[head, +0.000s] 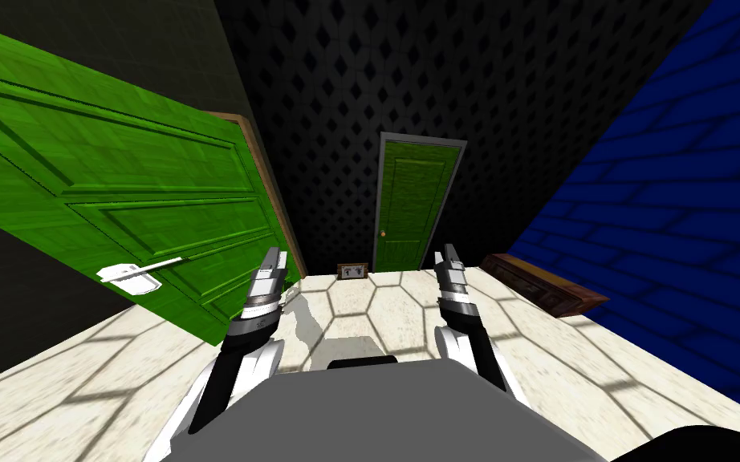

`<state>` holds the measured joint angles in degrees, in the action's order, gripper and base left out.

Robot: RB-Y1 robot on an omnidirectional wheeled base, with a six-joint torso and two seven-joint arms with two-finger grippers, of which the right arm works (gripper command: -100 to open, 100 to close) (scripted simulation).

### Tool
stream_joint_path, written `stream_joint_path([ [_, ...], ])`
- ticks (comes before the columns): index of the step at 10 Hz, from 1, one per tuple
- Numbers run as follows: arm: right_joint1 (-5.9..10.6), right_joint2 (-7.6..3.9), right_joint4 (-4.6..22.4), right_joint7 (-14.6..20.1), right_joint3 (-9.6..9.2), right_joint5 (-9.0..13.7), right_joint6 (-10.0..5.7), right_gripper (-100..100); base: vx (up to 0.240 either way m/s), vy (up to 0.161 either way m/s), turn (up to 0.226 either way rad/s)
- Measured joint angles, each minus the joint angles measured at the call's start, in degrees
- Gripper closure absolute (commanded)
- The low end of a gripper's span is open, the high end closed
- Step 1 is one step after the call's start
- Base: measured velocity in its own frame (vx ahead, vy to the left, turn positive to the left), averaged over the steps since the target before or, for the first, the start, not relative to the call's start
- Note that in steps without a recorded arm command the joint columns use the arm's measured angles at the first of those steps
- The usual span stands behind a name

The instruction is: Pull the door open

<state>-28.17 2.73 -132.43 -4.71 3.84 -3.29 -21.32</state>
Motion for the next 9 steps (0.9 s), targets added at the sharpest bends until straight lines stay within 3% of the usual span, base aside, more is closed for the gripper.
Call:
stream_joint_path([
  [9, 3.61, -3.16, 10.42, -6.92, 1.82, -2.60, -3.03, -100, 0.129, 0.011, -0.003],
])
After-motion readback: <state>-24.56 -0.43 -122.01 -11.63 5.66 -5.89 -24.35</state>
